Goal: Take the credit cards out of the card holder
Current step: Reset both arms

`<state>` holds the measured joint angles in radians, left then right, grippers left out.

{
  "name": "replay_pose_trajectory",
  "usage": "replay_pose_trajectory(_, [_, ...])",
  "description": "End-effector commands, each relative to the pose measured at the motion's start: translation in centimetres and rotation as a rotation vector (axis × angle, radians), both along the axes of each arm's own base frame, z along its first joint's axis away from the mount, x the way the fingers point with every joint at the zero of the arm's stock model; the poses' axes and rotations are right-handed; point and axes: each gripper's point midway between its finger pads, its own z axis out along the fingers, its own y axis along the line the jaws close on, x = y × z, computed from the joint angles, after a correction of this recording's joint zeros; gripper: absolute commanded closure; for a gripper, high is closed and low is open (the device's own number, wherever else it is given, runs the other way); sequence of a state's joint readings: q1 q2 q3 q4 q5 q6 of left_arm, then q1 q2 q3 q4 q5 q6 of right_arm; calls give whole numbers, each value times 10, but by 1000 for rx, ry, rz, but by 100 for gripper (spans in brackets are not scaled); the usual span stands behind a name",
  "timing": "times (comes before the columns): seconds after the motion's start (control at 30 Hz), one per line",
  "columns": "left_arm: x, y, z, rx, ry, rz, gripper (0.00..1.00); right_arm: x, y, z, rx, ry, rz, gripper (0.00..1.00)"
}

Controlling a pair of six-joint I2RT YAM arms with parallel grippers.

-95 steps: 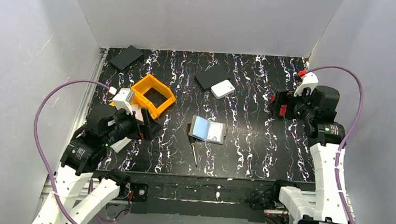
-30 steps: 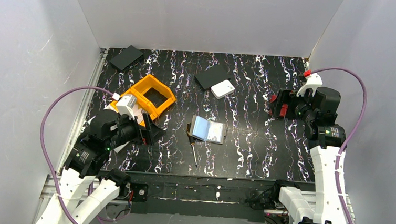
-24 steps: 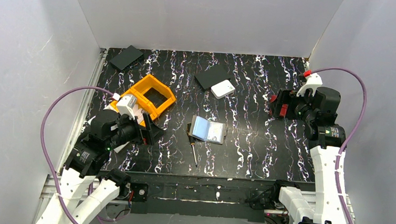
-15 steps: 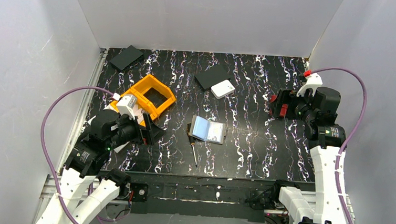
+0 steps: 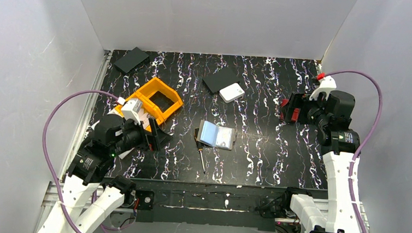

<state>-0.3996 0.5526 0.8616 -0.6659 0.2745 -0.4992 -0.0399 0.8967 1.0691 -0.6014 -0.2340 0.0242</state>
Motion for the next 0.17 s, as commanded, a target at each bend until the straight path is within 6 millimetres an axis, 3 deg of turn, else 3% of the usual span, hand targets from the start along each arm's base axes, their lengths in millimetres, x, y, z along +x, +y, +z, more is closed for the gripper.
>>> replay_pose_trajectory(0.0, [-2, -3, 2, -19, -6, -13, 2, 7, -2, 13, 10, -51, -11, 1])
replay_pose_trajectory(0.13, [-3, -3, 3, -23, -6, -15, 2, 5, 2, 14, 2, -66, 32, 2])
